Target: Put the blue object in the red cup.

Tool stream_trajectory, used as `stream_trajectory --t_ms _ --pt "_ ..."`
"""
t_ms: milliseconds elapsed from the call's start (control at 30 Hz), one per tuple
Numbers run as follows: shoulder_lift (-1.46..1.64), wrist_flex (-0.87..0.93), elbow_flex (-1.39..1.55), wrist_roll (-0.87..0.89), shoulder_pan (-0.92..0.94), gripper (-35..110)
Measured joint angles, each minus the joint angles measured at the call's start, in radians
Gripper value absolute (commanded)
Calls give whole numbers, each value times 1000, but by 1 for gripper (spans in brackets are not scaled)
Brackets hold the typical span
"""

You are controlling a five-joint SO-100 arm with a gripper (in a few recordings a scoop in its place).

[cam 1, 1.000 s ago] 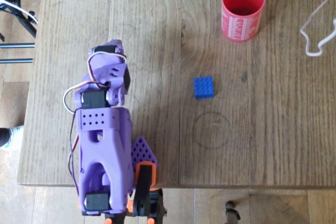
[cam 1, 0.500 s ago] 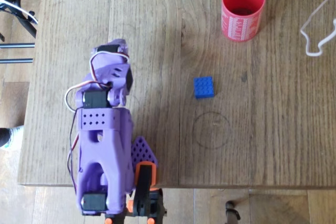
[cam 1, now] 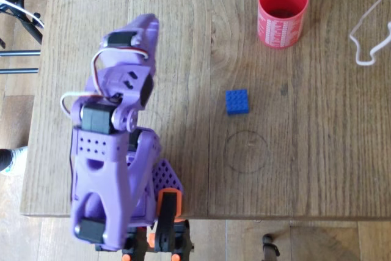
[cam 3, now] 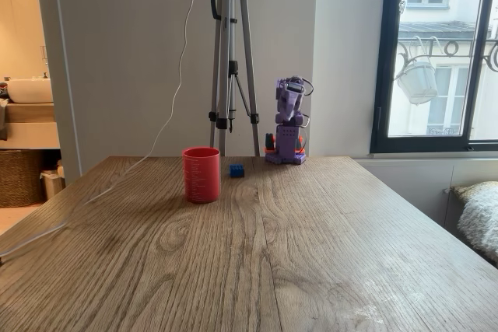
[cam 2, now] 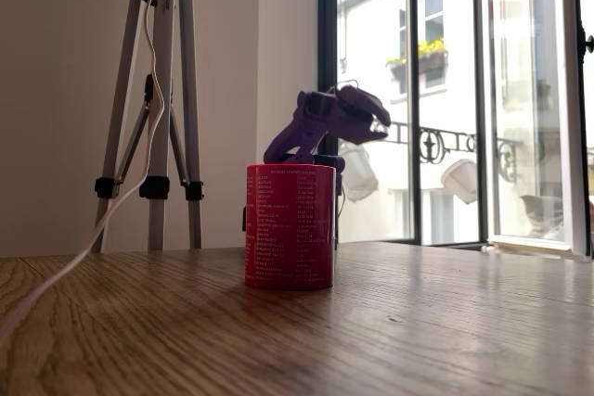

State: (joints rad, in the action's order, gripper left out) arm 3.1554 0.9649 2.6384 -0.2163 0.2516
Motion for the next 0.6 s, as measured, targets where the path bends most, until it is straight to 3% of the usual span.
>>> stream_trajectory --t_ms 300,600 --pt "-828 331 -741 202 252 0" --pt "-968 416 -936 262 298 0"
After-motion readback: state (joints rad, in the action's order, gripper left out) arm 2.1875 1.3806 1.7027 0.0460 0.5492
